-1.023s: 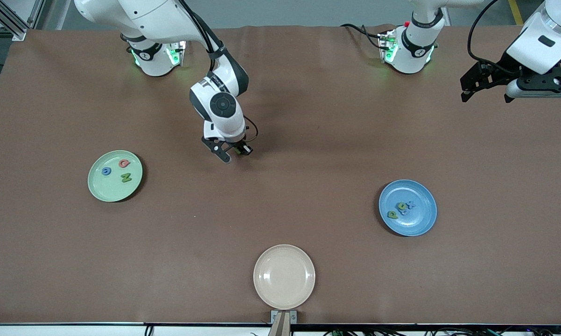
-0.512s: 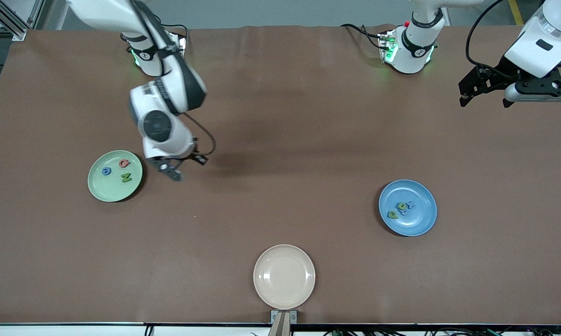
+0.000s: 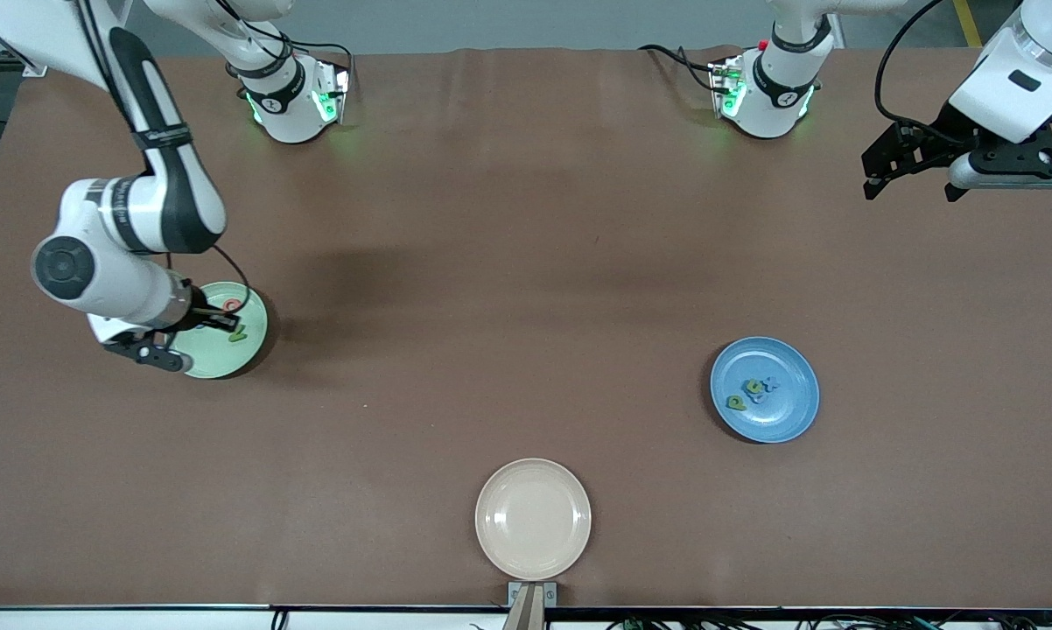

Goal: Sort upper and lower case letters into plates
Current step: 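Carry the B to the green plate and open the right gripper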

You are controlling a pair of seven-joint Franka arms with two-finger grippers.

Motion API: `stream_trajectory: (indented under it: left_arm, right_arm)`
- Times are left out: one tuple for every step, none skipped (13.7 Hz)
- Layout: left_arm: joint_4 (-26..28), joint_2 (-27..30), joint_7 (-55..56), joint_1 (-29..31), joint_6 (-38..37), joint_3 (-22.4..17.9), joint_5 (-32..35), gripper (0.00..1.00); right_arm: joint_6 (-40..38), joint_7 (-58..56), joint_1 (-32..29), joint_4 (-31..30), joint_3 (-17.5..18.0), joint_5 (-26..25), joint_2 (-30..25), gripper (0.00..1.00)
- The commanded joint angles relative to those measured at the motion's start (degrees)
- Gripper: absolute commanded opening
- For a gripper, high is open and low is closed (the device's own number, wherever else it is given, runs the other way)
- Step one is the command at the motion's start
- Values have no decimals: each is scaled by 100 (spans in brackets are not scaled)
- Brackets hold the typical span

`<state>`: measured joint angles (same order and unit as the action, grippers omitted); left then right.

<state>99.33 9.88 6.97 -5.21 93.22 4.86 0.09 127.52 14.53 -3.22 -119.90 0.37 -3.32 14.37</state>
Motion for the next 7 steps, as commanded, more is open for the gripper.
stream_trajectory:
  left_arm:
    - [-63,14,-47,20,-58,-3,-36,100]
    - [-63,5,-55,11,-58,-3,-36,100]
    - [-71,-3,-55,-6,-58,-3,-36,100]
    - [-63,-3,-47,-7,-58,-3,-36,100]
    - [-63,-12,-47,-7,-58,-3,-36,100]
    - [-63,-21,-47,-7,-58,-3,-27,100]
    - [-63,-21,-47,2,-58,-3,-9,100]
  right_arm:
    - [789,-853,-546,-340,147,-72,170,19]
    - [1001,-1030,-661,-410,148,-72,284,19]
    - [1177,-1058,-706,-455,148,-72,372,19]
    - [1326,-1058,-741,-490,148,-72,469,19]
    - [1441,-1067,-776,-499,148,-72,539,20]
    - [1573,-1067,-794,-525,148,-72,618,20]
    - [1739,-1067,-794,-595,148,-72,680,20]
